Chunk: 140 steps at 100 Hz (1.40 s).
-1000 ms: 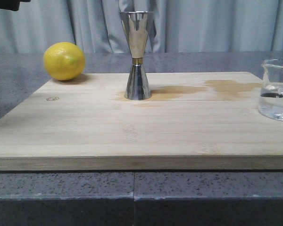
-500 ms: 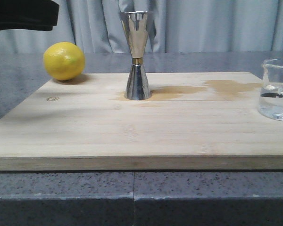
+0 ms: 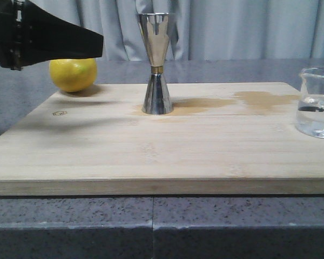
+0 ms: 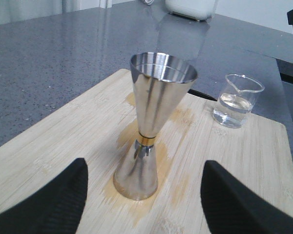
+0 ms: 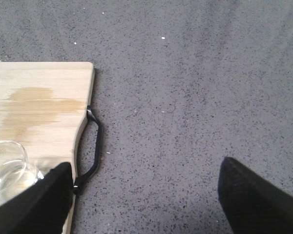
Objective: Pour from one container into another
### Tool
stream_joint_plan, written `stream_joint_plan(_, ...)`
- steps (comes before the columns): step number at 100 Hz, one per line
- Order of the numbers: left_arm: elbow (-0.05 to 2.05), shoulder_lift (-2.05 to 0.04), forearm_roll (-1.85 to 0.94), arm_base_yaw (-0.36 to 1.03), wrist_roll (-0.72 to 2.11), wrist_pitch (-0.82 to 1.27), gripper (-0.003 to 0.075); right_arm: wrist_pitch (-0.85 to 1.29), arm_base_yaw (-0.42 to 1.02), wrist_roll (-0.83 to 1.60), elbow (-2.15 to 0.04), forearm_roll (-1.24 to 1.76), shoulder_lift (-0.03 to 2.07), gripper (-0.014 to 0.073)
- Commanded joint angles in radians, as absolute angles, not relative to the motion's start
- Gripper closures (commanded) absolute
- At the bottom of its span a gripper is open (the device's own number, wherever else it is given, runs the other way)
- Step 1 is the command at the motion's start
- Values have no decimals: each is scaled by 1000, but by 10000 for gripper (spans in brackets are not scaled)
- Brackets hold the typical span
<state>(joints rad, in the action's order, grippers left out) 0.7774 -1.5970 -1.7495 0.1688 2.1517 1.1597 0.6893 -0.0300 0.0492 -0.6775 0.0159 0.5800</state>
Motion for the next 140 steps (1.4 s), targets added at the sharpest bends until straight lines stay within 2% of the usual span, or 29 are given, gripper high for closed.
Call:
stream_joint_plan(1,810,-1588,-1852,198,2187,1267,270,623,-32,52,-713,15,591,41)
stream_joint_plan(75,1031,-1821,-1852,370,2231,1269,271,625,-32,52,-713,15,591,41)
stream_joint_plan(140,1090,-1849,-1850,384,2231,1258,271,626,-32,52,-713,15,591,41)
